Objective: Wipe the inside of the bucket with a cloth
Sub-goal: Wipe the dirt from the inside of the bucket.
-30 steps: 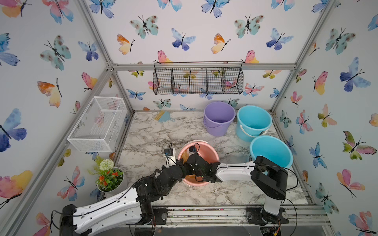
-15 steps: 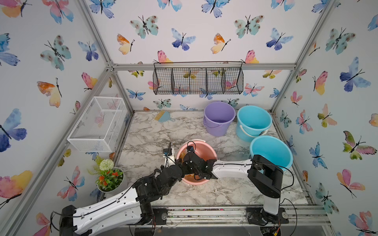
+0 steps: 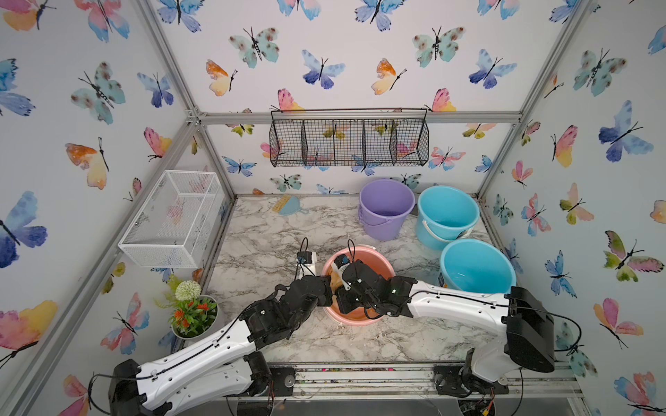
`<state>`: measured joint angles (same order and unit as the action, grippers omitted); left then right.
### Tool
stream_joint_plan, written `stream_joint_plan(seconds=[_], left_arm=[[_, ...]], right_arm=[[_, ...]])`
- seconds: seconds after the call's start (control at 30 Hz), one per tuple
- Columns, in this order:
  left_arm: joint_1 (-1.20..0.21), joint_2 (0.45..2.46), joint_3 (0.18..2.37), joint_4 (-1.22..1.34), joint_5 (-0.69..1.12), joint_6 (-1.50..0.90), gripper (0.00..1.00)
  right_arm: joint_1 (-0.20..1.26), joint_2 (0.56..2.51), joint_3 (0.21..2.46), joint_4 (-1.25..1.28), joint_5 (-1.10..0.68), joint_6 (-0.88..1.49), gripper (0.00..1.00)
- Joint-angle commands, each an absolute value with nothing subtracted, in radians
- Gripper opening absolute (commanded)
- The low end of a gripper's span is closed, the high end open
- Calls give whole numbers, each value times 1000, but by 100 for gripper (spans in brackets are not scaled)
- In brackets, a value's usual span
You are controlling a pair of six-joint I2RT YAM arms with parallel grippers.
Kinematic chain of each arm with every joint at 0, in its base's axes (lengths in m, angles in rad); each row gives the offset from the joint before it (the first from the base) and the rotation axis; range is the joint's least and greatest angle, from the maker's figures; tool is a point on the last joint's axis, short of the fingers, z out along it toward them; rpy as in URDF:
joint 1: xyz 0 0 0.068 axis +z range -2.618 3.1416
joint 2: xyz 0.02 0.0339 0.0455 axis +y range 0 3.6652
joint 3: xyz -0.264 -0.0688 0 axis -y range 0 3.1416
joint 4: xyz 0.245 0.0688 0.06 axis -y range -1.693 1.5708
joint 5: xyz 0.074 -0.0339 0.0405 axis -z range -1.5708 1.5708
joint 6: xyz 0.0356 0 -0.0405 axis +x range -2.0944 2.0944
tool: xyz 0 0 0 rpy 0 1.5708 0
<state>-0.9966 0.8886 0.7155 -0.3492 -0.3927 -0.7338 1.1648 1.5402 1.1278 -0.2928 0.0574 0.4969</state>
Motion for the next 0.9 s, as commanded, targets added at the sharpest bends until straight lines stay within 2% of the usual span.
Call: stream_joint_plan(seconds=[0.0,0.13,0.5,0.63,0.87], left_arm=[[-984,903,759,-354,-260,-744,0],[-982,919,772,-373,-222,-741,0],[-980,932,772,-382,-187,-734,0],[-980,920,763,-382,-190,-734,0],[-977,892,751,-392,-219,-737,0]], right_arm=[[1170,1484,1187,-392,196,278,2],[1170,1447,1223,-403,296,70,2],[1170,1517,1363,-573,520,-235,2],[1170,1548,1413,-678,617,-265,2],[1170,1577,1460,-915,615,-228,2]])
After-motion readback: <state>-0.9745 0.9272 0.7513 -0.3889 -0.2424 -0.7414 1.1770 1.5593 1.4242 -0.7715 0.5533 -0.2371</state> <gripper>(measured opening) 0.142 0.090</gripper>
